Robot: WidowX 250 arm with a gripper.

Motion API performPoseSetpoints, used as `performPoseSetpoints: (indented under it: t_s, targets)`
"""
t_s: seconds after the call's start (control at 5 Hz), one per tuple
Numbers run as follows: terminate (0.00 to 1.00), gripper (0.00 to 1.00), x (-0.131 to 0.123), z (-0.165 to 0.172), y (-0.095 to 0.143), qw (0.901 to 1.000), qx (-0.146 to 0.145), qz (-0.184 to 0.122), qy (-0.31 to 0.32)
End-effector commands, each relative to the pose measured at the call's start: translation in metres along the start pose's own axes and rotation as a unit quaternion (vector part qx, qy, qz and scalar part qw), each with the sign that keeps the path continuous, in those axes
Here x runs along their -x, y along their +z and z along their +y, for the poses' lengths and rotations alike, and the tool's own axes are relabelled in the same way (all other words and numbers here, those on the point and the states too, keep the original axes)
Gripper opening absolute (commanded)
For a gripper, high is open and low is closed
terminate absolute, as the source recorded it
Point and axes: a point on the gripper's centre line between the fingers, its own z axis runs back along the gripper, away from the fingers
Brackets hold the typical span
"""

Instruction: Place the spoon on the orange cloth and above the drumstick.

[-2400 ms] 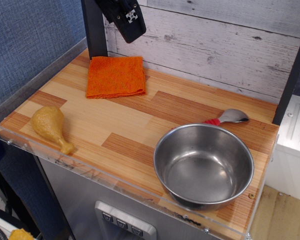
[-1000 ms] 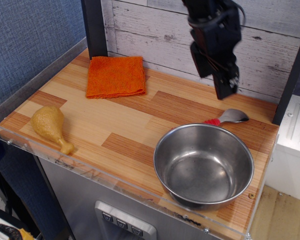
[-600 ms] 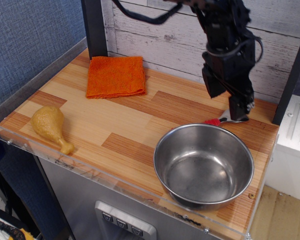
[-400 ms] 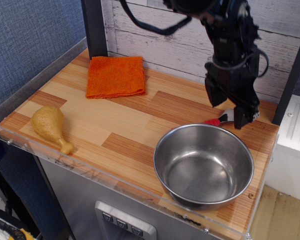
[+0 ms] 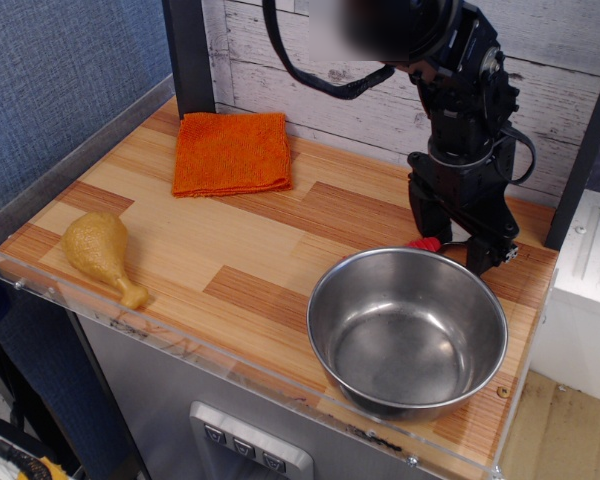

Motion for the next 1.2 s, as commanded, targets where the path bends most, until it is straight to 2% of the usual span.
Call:
performPoseSetpoints:
  t_s: [0.0,0.4,0.6,1.0]
  targets:
    - [0.0,0.0,-0.011,-0.002,0.001,0.9998,0.002,0.001,-0.019]
    - [0.0,0.0,-0.013,-0.001,0.012,0.9997,0.009,0.003,-0.021]
    - [0.0,0.0,-0.02,0.0,0.036,0.9996,0.014,-0.014,-0.022]
    - [0.0,0.0,-0.033,0.004,0.115,0.9965,0.004,-0.081,-0.023]
